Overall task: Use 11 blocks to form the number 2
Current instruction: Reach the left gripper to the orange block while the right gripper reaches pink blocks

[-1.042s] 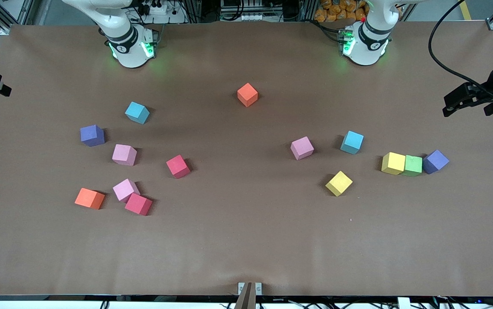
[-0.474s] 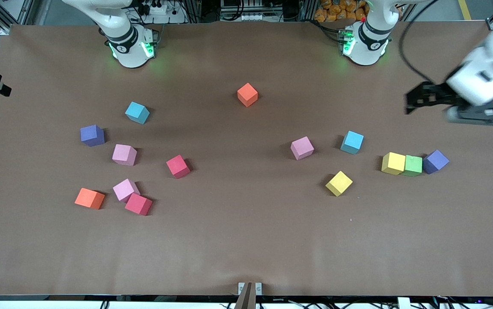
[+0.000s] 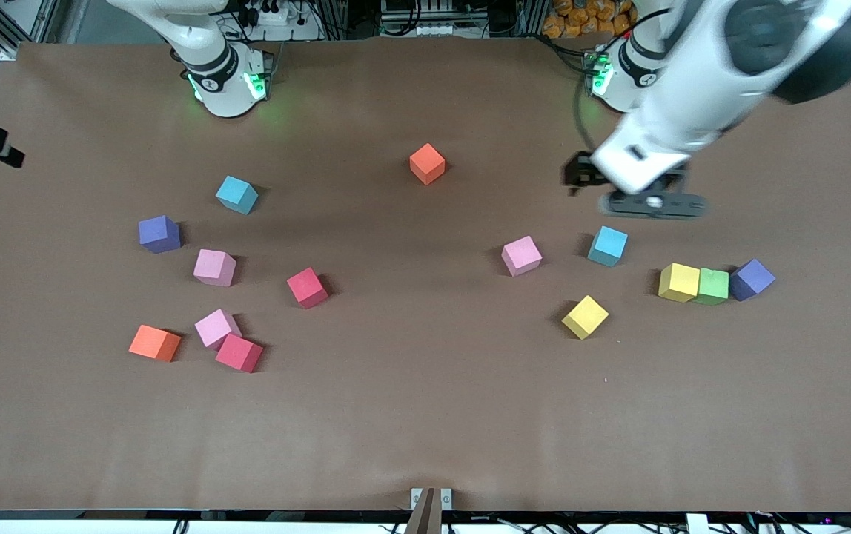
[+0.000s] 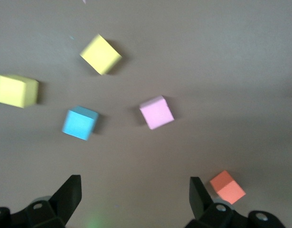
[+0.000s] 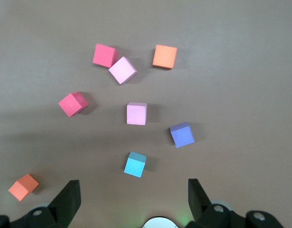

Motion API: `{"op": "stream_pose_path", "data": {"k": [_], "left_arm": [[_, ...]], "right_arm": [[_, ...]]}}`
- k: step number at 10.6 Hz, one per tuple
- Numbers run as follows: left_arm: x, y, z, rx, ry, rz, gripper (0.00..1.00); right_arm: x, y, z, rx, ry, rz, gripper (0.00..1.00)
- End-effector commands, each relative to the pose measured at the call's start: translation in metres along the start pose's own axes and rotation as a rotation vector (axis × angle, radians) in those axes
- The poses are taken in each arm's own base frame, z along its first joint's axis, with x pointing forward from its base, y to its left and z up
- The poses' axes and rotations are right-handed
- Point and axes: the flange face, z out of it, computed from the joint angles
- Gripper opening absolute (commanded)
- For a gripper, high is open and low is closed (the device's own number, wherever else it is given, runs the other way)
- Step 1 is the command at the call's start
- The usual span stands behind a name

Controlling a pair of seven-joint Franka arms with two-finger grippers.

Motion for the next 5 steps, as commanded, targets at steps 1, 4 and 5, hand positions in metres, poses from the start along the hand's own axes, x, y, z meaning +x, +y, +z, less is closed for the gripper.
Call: {"op": "stream_pose_path", "data": {"k": [1,4,5], "left_arm": [[-0.02,0.046,0.038,0.0,-0.043,-0.044,1.0],[-0.051,0.093,0.094,0.015,-0.059,-0.048,1.0],[-0.066,0.109,0.114,0.016,-0.056,-0.052,1.0]], "right_arm": [[0.032,-0.043,0.045,-0.01,-0.087,-0.06,1.0],[0.055,-0.065,0.08,-0.012,-0.116,-0.093,1.0],[0.06,-0.069,0.093,-0.015,-0.134,-0.105,1.0]]}}
